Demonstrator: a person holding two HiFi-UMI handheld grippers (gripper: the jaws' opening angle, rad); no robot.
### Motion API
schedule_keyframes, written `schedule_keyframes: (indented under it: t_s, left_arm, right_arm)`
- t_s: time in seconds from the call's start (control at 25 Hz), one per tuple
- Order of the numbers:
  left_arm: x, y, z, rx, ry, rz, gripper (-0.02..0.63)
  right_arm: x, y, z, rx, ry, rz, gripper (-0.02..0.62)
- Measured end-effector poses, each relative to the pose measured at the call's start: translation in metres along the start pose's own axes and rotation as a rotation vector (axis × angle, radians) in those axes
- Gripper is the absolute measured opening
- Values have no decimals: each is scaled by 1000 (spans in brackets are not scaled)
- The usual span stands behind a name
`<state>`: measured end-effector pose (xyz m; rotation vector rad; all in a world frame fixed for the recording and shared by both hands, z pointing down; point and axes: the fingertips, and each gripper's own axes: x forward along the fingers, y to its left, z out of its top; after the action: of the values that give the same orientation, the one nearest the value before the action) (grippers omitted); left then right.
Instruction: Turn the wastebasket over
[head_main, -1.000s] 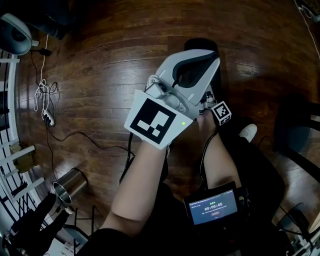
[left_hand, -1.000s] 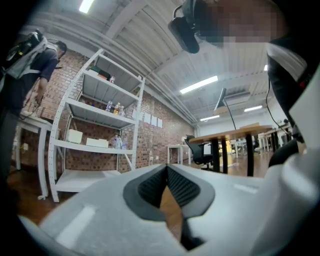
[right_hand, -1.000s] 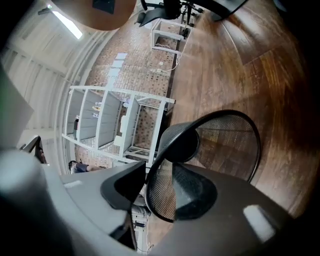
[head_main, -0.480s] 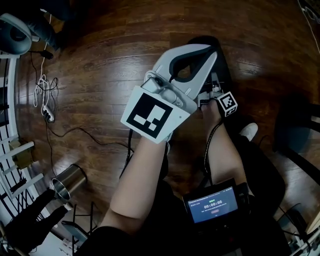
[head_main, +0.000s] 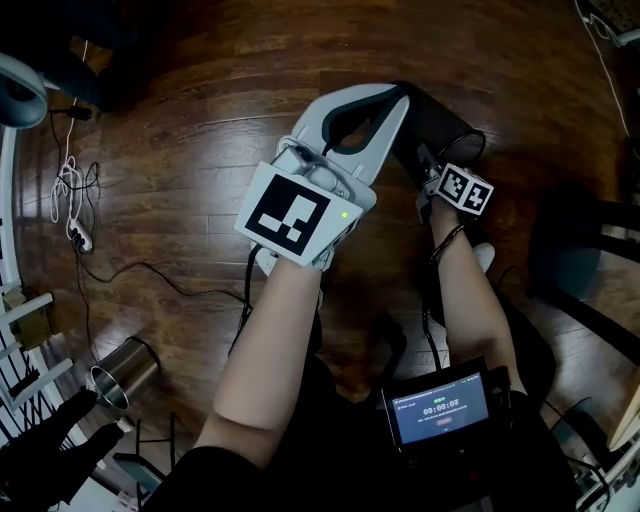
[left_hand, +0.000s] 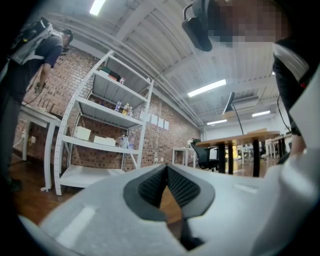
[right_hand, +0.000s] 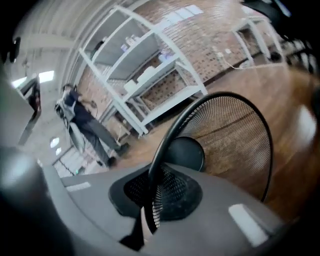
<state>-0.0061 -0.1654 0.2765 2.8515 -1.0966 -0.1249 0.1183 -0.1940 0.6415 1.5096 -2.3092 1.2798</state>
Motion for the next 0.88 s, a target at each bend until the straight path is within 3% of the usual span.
schedule_keyframes:
  t_s: [0.16,0.28,0.44,0.6,0.88]
  left_arm:
    - [3,-1,8,-20,-33,4,2]
    - [1,0,10,-32,-40,7,2]
    - [1,3,13,-52,-57,20,2]
    - [1,3,12,-47,-57,18,2]
    - [-2,5,15,-49,-62,19,2]
  right_arm:
    - [1,2,-4,-477,326,-71,17]
    - [10,11,-25,-865,550,-72,30]
    - [9,38,-57,-1188,696,-18,37]
    - [11,45,-104,-1393,796,47,34]
    - [9,52,-119,-1462,791,90,33]
